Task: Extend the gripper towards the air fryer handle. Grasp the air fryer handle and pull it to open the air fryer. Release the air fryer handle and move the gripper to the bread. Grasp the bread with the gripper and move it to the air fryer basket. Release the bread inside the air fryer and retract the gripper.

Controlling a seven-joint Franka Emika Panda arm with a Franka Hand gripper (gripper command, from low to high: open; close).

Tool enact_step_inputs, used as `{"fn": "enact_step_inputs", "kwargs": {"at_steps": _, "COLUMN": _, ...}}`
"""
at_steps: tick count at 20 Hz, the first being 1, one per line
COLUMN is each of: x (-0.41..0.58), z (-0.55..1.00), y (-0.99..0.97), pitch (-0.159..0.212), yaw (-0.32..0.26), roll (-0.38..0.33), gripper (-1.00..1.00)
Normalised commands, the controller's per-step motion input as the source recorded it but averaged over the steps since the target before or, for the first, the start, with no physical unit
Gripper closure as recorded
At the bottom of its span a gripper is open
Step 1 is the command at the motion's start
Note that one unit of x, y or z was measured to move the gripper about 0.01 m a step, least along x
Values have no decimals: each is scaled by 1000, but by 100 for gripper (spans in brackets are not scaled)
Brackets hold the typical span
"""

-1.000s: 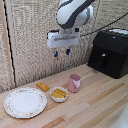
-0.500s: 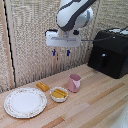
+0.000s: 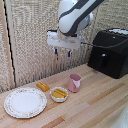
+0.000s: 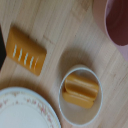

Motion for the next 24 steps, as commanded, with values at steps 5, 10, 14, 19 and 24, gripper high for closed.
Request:
{"fn": "enact_step_inputs", "kwargs": {"at_steps": 5, "x": 0, "z": -133, "y": -41, "pitch": 0, "yaw": -155, "roll": -375, "gripper": -100}}
{"fn": "enact_step_inputs", "kwargs": {"at_steps": 10, "x": 14, "z": -74, "y": -47, "pitch": -15, "yaw": -161, "roll": -375, "gripper": -100}}
{"fn": "enact_step_inputs", "kwargs": {"at_steps": 14, "x": -9, "z": -56, "y": -66, "pitch": -72, "yaw": -107, "roll": -375, "gripper": -100}}
{"fn": "enact_step_inputs", "kwargs": {"at_steps": 19, "x": -70, "z": -35, "y": -281, "pitch": -132, "yaw": -5, "roll": -375, "gripper": -100}}
{"fn": "enact_step_inputs", "kwargs": {"at_steps": 24, "x": -68, "z": -126, "y": -460, "pitch": -103, "yaw": 94, "roll": -341, "gripper": -100}}
